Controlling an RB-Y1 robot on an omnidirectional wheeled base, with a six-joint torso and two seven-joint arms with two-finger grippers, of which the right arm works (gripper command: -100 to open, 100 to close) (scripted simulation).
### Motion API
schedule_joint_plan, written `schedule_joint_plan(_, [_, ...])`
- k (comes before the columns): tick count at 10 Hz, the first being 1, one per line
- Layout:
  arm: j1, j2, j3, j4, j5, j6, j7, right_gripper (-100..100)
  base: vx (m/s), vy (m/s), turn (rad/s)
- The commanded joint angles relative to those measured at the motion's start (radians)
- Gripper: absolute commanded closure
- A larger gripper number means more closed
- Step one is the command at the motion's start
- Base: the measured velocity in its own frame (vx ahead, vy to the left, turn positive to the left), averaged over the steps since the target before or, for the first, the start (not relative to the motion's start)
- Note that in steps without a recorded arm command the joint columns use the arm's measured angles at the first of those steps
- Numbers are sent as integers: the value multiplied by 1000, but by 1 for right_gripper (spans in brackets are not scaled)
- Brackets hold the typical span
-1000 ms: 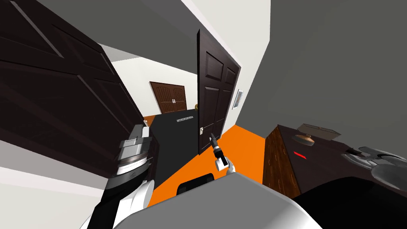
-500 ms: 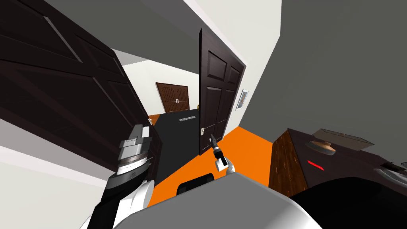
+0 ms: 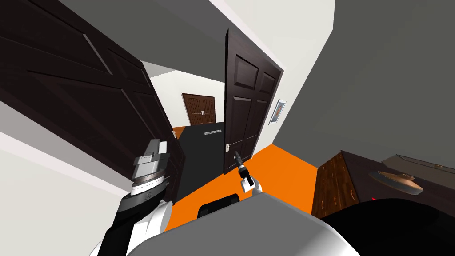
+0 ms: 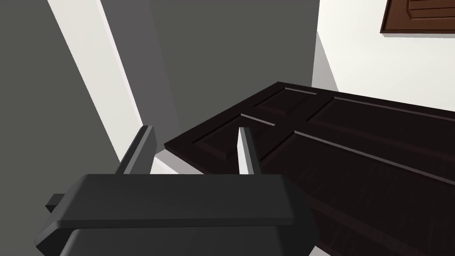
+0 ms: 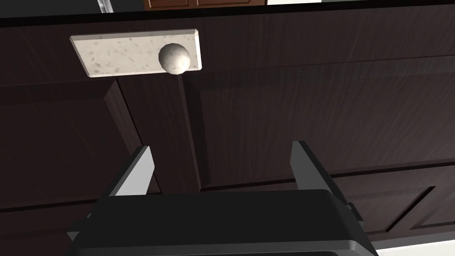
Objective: Push the door open
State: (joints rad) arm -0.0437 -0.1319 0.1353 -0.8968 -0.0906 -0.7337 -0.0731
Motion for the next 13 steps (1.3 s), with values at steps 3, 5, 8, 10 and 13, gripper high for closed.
schedule_joint_plan(3, [-33,-3,4,86,0,-25,-8,-100,6,-57,148])
schedule_joint_plan(5, [-49,-5,7,129,0,-36,-13,-100,17,-72,173])
schedule_joint_plan(8, [-74,-7,11,194,0,-53,-19,-100,2,-69,128])
schedule_joint_plan(10, [-83,-8,12,216,0,-59,-21,-100,5,-59,112])
schedule_joint_plan(13, [-83,-7,10,222,-1,-62,-20,-100,39,-10,43])
